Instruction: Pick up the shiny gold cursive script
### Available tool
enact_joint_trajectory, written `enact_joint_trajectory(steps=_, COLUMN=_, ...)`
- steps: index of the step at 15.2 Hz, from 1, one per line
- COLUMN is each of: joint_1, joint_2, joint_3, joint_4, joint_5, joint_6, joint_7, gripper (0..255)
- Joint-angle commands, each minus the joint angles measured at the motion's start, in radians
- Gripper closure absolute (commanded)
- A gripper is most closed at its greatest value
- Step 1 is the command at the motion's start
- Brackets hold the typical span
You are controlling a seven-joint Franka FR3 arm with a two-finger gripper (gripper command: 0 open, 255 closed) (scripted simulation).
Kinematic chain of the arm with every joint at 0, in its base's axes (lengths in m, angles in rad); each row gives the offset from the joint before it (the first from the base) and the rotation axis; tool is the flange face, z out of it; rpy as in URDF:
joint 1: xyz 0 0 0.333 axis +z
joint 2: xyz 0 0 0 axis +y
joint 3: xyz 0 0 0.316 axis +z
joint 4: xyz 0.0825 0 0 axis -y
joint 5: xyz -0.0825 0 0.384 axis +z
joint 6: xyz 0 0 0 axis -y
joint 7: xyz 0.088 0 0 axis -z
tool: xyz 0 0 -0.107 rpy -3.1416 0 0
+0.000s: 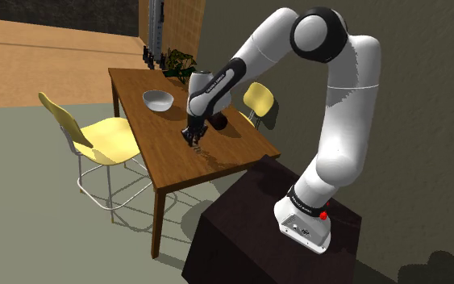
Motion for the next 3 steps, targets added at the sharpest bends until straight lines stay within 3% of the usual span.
enact_joint_trajectory(steps=1, joint_1=0.0, joint_2=-0.027, joint_3=0.002, joint_4=-0.005, joint_5=0.002, joint_6=-0.022, joint_7=0.0, gripper=255)
enact_joint_trajectory(steps=3, joint_1=0.0, joint_2=-0.029, joint_3=0.002, joint_4=-0.005, joint_5=0.002, joint_6=-0.024, joint_7=0.0, gripper=255)
